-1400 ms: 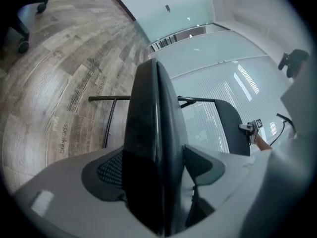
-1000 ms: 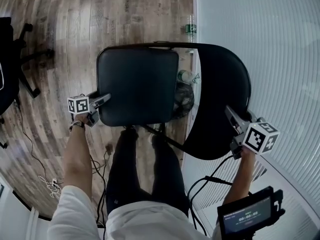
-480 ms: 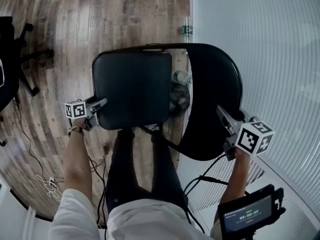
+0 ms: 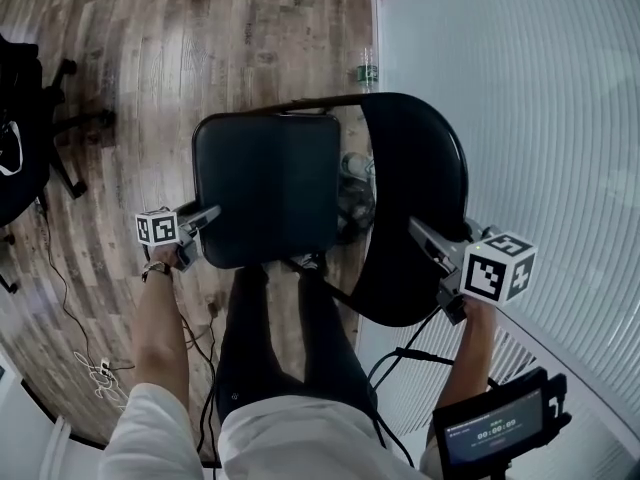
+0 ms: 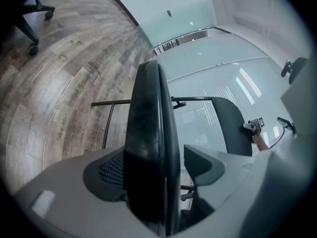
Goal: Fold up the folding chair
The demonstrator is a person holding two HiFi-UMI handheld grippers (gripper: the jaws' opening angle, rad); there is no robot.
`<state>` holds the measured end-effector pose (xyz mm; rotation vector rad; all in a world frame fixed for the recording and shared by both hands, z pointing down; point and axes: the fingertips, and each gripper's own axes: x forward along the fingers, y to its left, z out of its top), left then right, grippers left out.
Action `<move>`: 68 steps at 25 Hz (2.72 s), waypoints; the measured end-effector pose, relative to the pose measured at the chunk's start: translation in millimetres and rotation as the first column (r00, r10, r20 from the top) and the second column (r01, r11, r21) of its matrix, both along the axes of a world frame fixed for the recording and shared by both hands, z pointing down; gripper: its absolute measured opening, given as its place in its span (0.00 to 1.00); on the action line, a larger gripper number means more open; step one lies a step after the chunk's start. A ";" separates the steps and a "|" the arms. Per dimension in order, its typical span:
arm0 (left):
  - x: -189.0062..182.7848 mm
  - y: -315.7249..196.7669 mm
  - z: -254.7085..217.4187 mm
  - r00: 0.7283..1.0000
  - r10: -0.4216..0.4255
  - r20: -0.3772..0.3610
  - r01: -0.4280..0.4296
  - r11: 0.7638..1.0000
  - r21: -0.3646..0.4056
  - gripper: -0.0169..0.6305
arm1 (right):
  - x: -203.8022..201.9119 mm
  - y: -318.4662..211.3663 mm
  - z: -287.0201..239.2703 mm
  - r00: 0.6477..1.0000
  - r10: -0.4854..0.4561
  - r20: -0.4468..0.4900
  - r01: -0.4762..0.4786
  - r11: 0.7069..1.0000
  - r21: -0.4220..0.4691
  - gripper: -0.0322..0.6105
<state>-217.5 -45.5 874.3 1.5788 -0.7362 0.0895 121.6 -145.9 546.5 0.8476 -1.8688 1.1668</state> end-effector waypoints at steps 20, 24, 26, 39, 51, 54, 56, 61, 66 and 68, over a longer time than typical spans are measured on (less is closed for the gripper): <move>52.5 -12.3 -63.8 0.999 0.001 -0.048 0.000 1.000 0.019 0.55 | 18.4 -1.4 -13.7 0.995 -0.046 0.089 0.047 0.999 -0.007 0.40; 60.0 -14.0 -73.6 0.999 0.004 -0.050 -0.003 1.000 0.016 0.55 | 17.9 -1.7 -15.0 0.994 -0.050 0.097 0.051 0.999 -0.007 0.41; 64.7 -15.4 -76.6 0.999 0.011 -0.046 -0.010 1.000 0.012 0.55 | 17.3 -1.9 -13.9 0.994 -0.054 0.096 0.055 0.998 -0.006 0.42; 114.2 -26.9 -139.8 0.993 0.027 -0.113 -0.025 0.999 0.025 0.54 | 27.9 -10.4 -47.1 0.995 -0.029 0.098 0.031 0.999 -0.015 0.42; 147.6 -34.6 -187.2 0.989 0.035 -0.145 -0.028 0.998 0.053 0.52 | 28.4 -13.6 -79.8 0.995 0.004 0.095 -0.003 1.000 -0.009 0.42; 154.2 -35.1 -187.2 0.989 0.043 -0.139 -0.035 0.998 0.060 0.52 | 28.5 -13.6 -77.7 0.994 0.018 0.103 -0.017 1.000 -0.009 0.42; 157.2 -34.0 -187.6 0.990 0.049 -0.133 -0.041 0.997 0.065 0.52 | 27.8 -12.9 -75.8 0.994 0.019 0.107 -0.018 1.000 -0.009 0.42; 164.8 -37.4 -191.5 0.987 0.062 -0.147 -0.052 0.996 0.072 0.52 | 27.0 -15.2 -72.1 0.997 0.001 0.077 -0.001 1.000 -0.004 0.42; 174.7 -39.6 -196.8 0.984 0.082 -0.157 -0.071 0.995 0.074 0.52 | 27.3 -17.9 -70.9 0.998 -0.003 0.064 0.003 1.000 -0.002 0.42; 178.2 -40.4 -199.3 0.983 0.086 -0.162 -0.075 0.994 0.073 0.52 | 26.8 -18.9 -70.6 0.998 -0.005 0.062 0.005 1.000 -0.002 0.42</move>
